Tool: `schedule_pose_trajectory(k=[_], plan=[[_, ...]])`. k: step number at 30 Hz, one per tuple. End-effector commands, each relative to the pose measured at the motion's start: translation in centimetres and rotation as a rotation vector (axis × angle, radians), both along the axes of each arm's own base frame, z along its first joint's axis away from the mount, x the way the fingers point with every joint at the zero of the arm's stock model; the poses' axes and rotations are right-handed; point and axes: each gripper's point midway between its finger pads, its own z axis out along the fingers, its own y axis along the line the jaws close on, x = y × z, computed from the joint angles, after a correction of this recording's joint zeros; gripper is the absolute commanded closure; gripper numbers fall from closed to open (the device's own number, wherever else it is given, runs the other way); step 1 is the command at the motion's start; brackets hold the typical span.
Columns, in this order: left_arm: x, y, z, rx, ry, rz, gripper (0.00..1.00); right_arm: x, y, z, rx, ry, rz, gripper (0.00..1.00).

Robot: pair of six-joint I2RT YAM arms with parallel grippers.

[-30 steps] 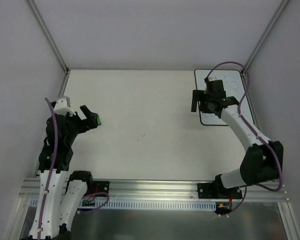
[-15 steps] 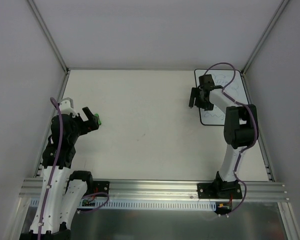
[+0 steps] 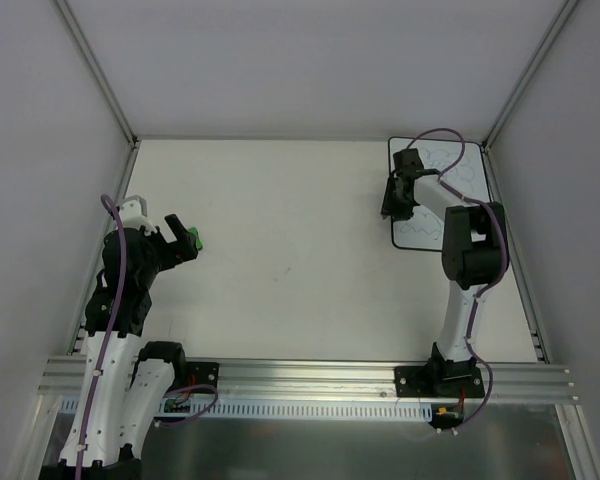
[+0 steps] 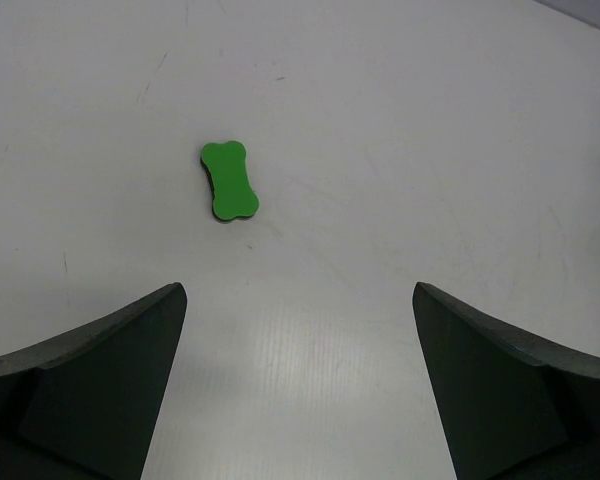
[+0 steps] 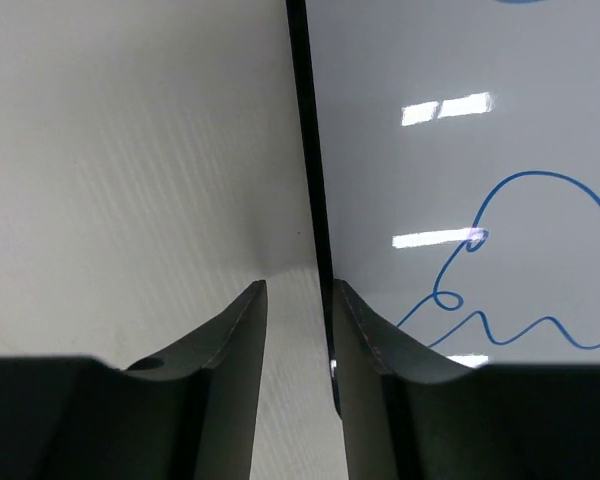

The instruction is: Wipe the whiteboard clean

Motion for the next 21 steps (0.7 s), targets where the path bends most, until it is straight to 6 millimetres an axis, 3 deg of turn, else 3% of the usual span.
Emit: schedule_pose_trajectory(k=[1, 4, 7, 13, 17, 20, 21], plan=[[0.1, 0.4, 0.4, -0.001, -0.023, 0.02, 0.01, -1.4, 3.7, -0.2, 0.055, 0.058, 0.072, 0.65], [0.1, 0.4, 0.3, 0.0, -0.023, 0.023, 0.01, -3.1, 5.6, -0.5, 0.013, 0.087, 0.131, 0.86], [0.1, 0.4, 0.3, -0.002, -0.023, 0.023, 0.01, -4.7, 8.1, -0.5, 0.0, 0.095, 0.195, 0.94], [0.0, 0.5, 0.2, -0.002, -0.025, 0.03, 0.01, -9.4, 14.0, -0.6, -0.051, 0.134, 0.37, 0.96], [-0.1, 0.7, 0.1, -0.001, -0.024, 0.04, 0.01, -14.0, 19.8, -0.5, -0.032, 0.15, 0.513, 0.96], [-0.1, 0.7, 0.0, 0.001, -0.022, 0.041, 0.01, -15.2, 21.3, 0.5, -0.048, 0.115, 0.535, 0.94], [-0.1, 0.7, -0.1, 0.001, -0.021, 0.041, 0.01, -14.6, 20.8, 0.8, -0.076, 0.088, 0.514, 0.92]])
